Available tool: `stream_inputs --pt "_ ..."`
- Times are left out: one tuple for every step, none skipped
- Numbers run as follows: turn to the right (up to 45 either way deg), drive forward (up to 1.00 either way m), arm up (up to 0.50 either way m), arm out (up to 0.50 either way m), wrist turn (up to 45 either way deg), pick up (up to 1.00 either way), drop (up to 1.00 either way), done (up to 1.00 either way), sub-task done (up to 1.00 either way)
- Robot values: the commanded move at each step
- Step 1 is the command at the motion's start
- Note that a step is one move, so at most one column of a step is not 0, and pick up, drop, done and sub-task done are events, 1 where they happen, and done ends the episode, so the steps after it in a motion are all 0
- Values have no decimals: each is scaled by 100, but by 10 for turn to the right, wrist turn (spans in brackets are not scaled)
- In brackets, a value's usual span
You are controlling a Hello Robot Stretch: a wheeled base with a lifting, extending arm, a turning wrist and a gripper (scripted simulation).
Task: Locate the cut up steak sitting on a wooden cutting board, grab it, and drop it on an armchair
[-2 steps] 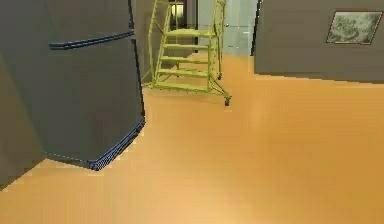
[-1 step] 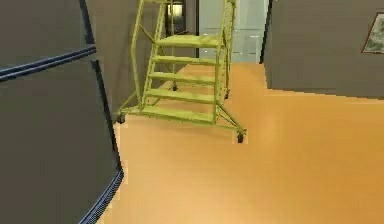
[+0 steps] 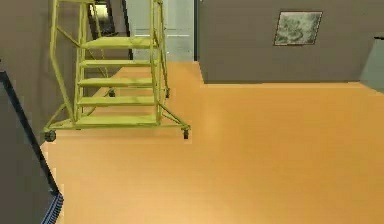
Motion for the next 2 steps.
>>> stream_inputs --pt "0 5 0 0 0 0 0 0 0" --pt "450 0 0 0 0 0 0 0 0"
